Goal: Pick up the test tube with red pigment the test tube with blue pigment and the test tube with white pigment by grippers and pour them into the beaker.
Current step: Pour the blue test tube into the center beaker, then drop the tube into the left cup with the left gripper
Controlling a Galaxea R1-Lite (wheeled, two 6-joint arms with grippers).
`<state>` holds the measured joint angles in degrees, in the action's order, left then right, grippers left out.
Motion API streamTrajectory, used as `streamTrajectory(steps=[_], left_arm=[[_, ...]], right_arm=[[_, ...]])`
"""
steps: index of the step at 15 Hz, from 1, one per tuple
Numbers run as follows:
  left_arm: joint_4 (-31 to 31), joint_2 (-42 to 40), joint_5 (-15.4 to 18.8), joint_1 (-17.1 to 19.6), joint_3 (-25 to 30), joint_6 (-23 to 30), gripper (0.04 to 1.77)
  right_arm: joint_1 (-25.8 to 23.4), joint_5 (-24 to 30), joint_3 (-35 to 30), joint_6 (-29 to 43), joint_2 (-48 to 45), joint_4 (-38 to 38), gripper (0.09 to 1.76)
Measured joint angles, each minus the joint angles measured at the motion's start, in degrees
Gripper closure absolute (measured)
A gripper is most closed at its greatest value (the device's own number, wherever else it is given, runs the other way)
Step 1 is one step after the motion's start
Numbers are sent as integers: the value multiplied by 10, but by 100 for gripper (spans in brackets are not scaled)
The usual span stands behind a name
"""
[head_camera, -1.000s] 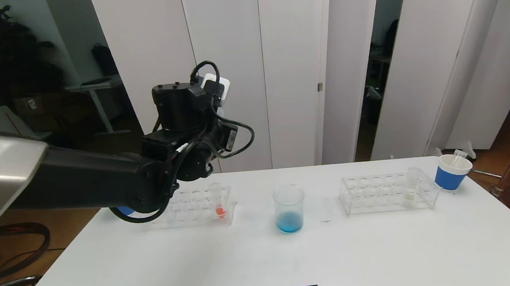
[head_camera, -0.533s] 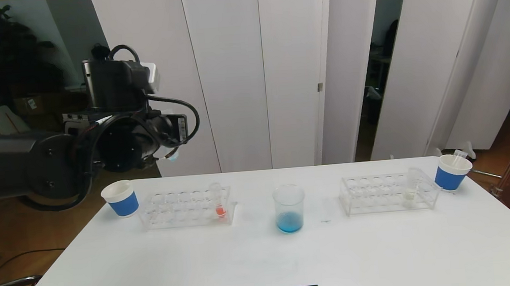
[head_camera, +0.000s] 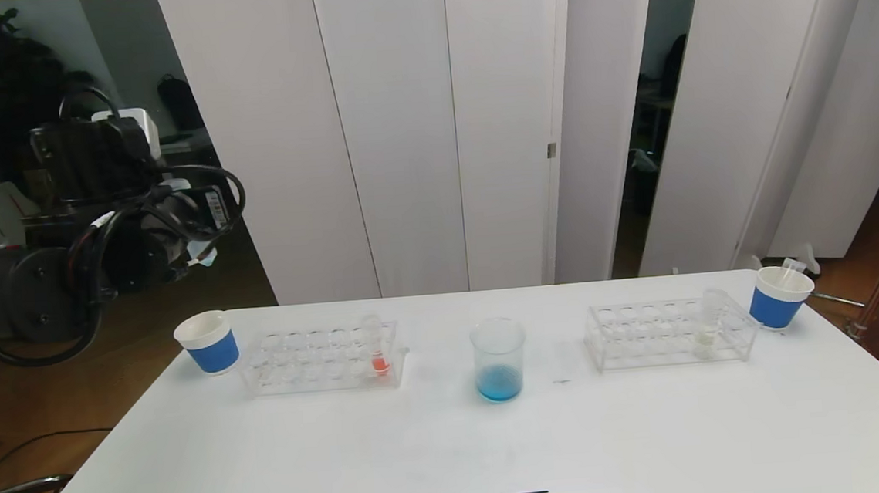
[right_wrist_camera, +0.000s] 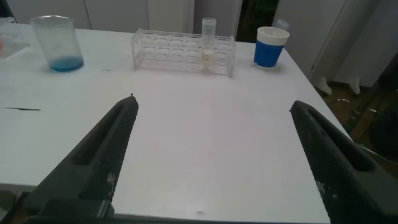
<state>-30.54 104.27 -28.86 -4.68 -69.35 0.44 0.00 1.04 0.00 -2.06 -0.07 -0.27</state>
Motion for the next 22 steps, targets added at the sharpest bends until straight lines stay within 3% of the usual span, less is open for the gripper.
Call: streamTrajectory(steps=[2,13,20,22], left_arm=[[-52,14,0,22,2,0,124],[-186,153,2,107,5,0,124],[-209,239,8,123,6,0,124],[-204,255,8,119,5,24,124]], right_arm=[[0,0,0,0,0,0,10],[0,0,0,0,0,0,10],[0,0,0,0,0,0,10],[0,0,0,0,0,0,10]])
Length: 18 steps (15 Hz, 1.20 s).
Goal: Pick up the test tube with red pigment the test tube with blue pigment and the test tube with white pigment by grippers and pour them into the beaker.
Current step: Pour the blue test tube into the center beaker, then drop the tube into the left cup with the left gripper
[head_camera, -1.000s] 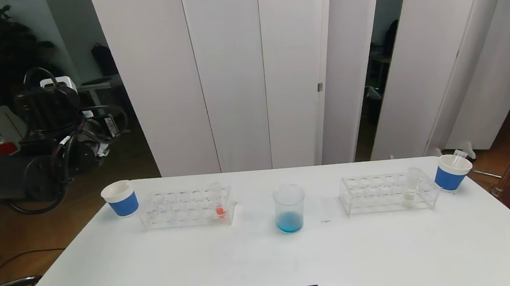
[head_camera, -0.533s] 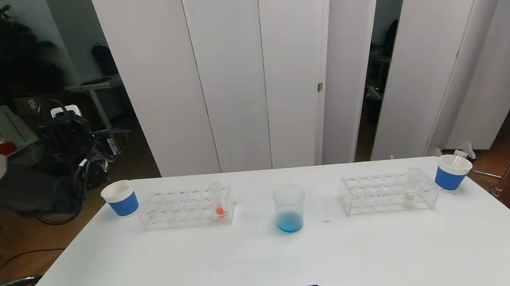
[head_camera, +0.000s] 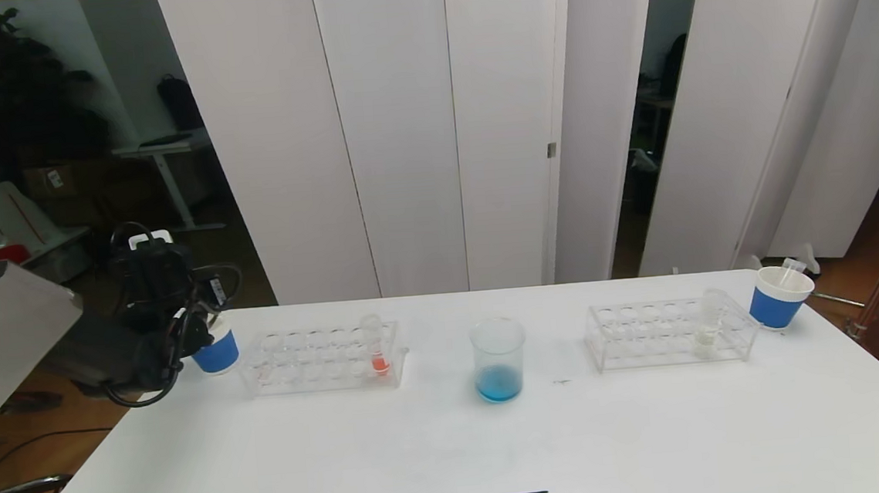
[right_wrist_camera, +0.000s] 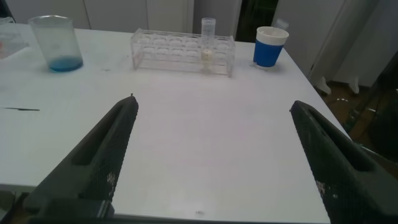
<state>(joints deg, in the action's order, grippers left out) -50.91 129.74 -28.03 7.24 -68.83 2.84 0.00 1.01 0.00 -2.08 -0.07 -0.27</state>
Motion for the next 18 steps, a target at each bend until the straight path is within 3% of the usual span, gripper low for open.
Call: streamTrajectory(steps=[12,14,15,16,17,18], left_arm=[[-6,51,-7,-1,1,21,123],[-6,50,-8,-1,2,21,82],[-5,49,-8,-1,2,20,41],[-4,47,-9,-2,3,20,18],[-4,43,-9,-2,4,19,7],[-4,38,-10,-2,6,19,6]], right_arm=[[0,0,0,0,0,0,10],[0,0,0,0,0,0,10],[0,0,0,0,0,0,10],[0,0,0,0,0,0,10],[0,0,0,0,0,0,10],[0,0,0,0,0,0,10]])
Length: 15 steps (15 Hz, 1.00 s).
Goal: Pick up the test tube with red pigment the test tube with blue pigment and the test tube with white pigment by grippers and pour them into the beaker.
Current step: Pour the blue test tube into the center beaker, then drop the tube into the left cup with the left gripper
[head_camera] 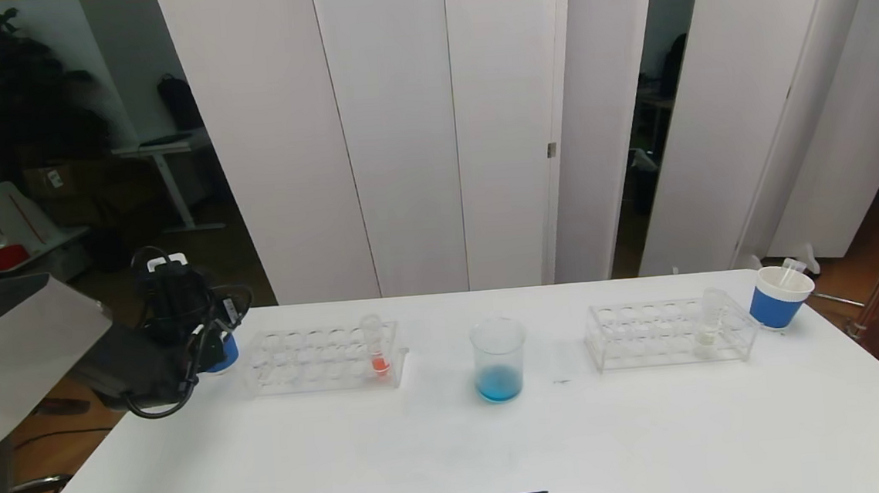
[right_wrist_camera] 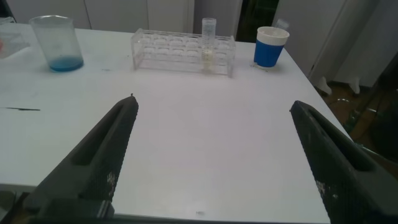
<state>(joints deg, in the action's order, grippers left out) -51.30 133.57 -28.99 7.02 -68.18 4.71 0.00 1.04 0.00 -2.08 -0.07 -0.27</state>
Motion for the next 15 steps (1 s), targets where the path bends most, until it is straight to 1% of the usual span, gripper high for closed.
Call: streamTrajectory(steps=[3,6,9,10,12,15], left_arm=[[3,-31,0,-1,16,-3,6],[8,-102,7,-4,55,-11,6],[16,-193,10,-6,109,-37,6],[30,-226,11,-7,126,-48,6],[76,-299,16,-9,155,-62,6],[188,-430,60,-10,192,-82,6]], right_arm=[[0,0,0,0,0,0,10],[0,0,0,0,0,0,10],[0,0,0,0,0,0,10],[0,0,0,0,0,0,10],[0,0,0,0,0,0,10],[0,0,0,0,0,0,10]])
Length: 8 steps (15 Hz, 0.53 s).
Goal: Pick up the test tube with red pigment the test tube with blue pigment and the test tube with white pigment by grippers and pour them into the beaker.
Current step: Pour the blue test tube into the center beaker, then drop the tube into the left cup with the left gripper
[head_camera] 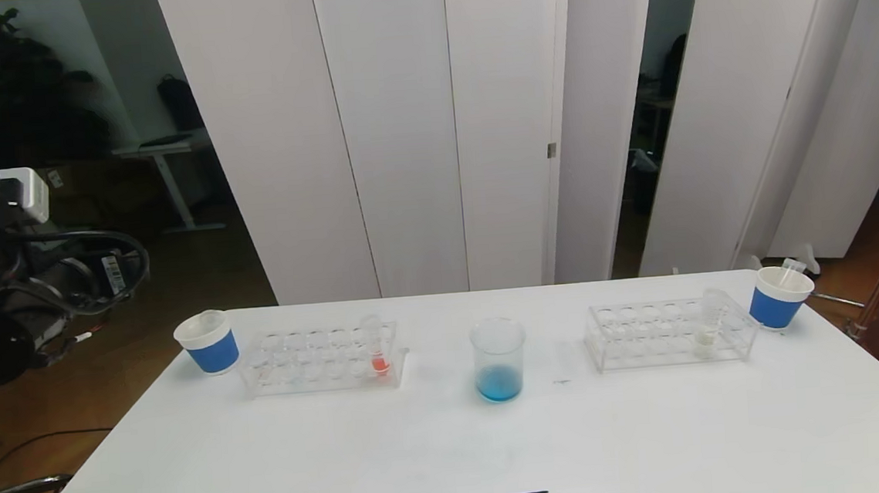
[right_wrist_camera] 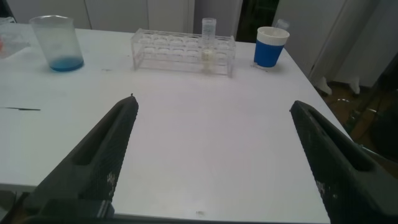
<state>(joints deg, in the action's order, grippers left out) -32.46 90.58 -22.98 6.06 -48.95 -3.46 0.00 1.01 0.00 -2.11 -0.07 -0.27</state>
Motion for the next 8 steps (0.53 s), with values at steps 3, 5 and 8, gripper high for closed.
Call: streamTrajectory(steps=[3,5,8], left_arm=[[102,-135,47,0,47,-23,6],[149,-226,72,0,88,-28,6],[207,-366,101,0,162,-31,6]], right_arm=[[0,0,0,0,0,0,10],[0,0,0,0,0,0,10],[0,0,0,0,0,0,10]])
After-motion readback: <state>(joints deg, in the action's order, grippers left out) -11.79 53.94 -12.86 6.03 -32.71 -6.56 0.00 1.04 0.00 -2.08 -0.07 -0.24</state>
